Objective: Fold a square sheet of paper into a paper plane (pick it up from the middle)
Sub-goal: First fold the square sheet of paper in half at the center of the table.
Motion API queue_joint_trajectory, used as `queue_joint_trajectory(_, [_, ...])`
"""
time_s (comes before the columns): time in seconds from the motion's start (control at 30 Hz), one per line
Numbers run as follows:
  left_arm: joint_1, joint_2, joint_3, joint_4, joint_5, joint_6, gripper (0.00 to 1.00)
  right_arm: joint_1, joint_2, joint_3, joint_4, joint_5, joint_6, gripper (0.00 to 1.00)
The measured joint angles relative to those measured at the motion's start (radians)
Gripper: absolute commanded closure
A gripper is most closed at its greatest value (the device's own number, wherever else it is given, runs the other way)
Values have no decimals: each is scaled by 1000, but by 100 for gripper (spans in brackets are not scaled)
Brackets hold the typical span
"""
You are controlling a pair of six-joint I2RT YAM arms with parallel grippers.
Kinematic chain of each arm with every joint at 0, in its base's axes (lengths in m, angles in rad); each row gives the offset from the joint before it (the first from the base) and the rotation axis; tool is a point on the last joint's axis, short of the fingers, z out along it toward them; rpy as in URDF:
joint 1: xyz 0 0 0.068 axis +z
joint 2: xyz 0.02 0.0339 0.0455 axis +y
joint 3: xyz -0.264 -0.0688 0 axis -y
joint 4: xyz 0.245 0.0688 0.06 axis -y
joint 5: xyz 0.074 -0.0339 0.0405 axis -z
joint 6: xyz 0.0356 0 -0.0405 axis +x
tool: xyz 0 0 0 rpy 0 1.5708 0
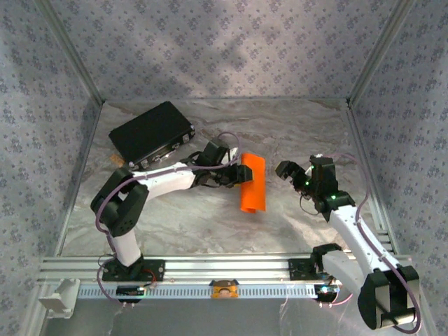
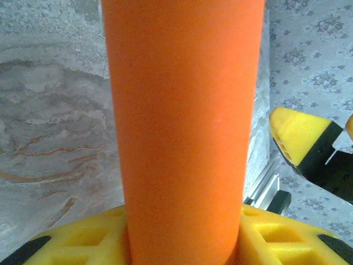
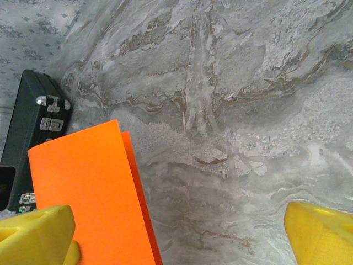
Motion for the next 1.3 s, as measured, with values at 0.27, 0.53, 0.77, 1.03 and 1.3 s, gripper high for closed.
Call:
queue_joint_trajectory(0.27, [15,4,-53,102,37,-33,56,0,51,9,0,-62,-8,1])
queue_joint_trajectory(0.53, [18,56,-68,150,41,-42,56,0,75,25,4,-99,-9,1])
queue_joint_trajectory(0.77, [21,114,-68,151,33,-41,56,31,105,48,-29,-80,-28,1])
queue_joint_trajectory(1.03, [27,152,-67,85,-4,-8,52,67,225,77,-50,-87,-53,1])
queue_joint_trajectory(1.3, [25,154,-30,10,-44,33,42,103,333,120,-50,-134,-81,1])
